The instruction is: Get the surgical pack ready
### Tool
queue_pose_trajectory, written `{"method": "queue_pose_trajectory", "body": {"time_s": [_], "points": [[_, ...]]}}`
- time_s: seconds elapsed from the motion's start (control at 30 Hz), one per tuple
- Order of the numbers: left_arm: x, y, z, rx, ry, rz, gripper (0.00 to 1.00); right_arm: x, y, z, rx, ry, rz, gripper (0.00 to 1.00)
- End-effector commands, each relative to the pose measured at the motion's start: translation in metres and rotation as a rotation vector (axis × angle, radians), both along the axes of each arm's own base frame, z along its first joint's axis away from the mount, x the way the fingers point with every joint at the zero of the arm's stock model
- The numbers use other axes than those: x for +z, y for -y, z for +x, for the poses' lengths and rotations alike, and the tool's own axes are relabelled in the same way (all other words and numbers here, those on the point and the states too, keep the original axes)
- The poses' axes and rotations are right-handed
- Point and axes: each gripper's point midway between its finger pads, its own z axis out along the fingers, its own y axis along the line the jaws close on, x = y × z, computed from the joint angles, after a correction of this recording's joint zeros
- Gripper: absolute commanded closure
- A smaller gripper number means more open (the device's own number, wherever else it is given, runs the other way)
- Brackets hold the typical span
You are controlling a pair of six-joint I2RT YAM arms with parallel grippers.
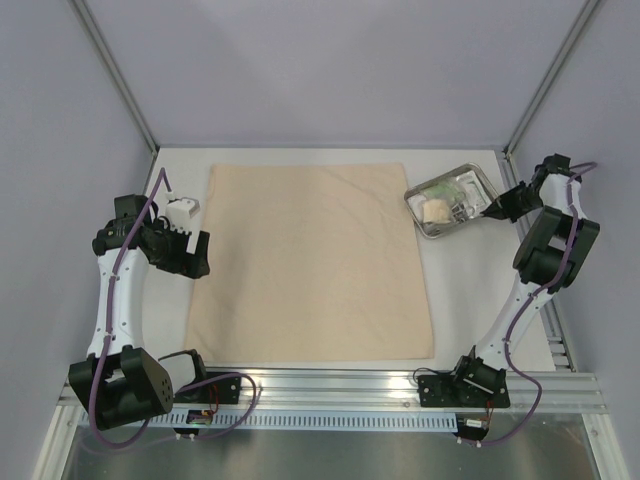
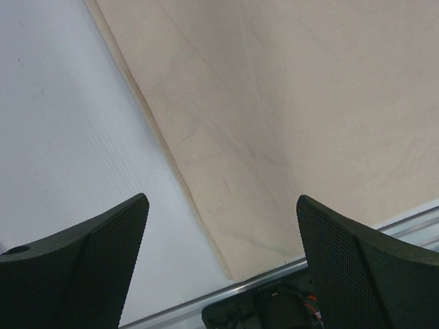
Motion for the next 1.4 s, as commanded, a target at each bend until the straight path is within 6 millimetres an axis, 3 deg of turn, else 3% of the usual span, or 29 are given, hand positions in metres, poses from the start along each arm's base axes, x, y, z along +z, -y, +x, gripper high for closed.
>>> {"method": "queue_pose_trajectory", "body": {"time_s": [0.0,0.13,0.27,0.43,0.57,0.7,0.8,0.87,0.9,0.93,1.0,1.07,1.17,1.2,1.23,1.27,1.37], "points": [[0.004,0.003,0.006,-0.014,0.030,-0.016,0.02,0.003,-0.006,-0.008,-0.017,0.026,0.034,1.00],[0.004,0.002,0.006,-0.016,0.029,-0.013,0.02,-0.009,-0.008,-0.015,-0.022,0.012,0.035,1.00],[0.003,0.001,0.006,-0.017,0.031,-0.006,0.02,-0.006,-0.006,-0.018,-0.032,0.019,0.012,0.99],[0.003,0.001,0.007,-0.017,0.032,-0.010,0.02,0.013,0.000,-0.026,-0.016,0.040,-0.066,0.77],[0.002,0.001,0.008,-0.019,0.029,-0.012,0.02,0.039,0.005,-0.030,0.004,0.080,-0.140,0.66],[0.004,0.000,0.010,-0.018,0.028,-0.009,0.02,0.091,0.013,-0.026,0.036,0.188,-0.252,0.59],[0.007,0.000,0.012,-0.012,0.030,-0.011,0.02,0.130,0.015,-0.012,0.145,0.306,-0.427,0.38],[0.008,0.001,0.014,-0.005,0.023,-0.024,0.02,0.158,0.025,-0.002,0.248,0.358,-0.630,0.34],[0.011,0.002,0.014,-0.003,0.021,-0.029,0.02,0.165,0.018,0.004,0.303,0.370,-0.706,0.30],[0.012,0.003,0.014,-0.001,0.013,-0.040,0.03,0.177,0.032,0.009,0.350,0.362,-0.852,0.29],[0.018,0.005,0.014,-0.002,0.011,-0.050,0.03,0.187,0.030,0.025,0.438,0.405,-0.980,0.28],[0.024,0.004,0.013,0.002,0.010,-0.049,0.03,0.183,0.037,0.036,0.477,0.438,-1.046,0.20],[0.028,0.003,0.009,0.011,0.002,-0.037,0.03,0.161,0.033,0.046,0.610,0.454,-1.053,0.13],[0.031,0.001,0.010,0.018,0.003,-0.026,0.03,0.154,0.028,0.050,0.661,0.475,-1.033,0.13],[0.031,0.000,0.009,0.019,0.000,-0.024,0.03,0.135,0.027,0.057,0.699,0.453,-1.007,0.14],[0.032,0.001,0.007,0.021,-0.011,-0.026,0.03,0.142,0.030,0.064,0.714,0.465,-1.016,0.19],[0.035,0.001,0.006,0.025,-0.016,-0.026,0.03,0.106,0.032,0.066,0.812,0.372,-0.951,0.23]]}}
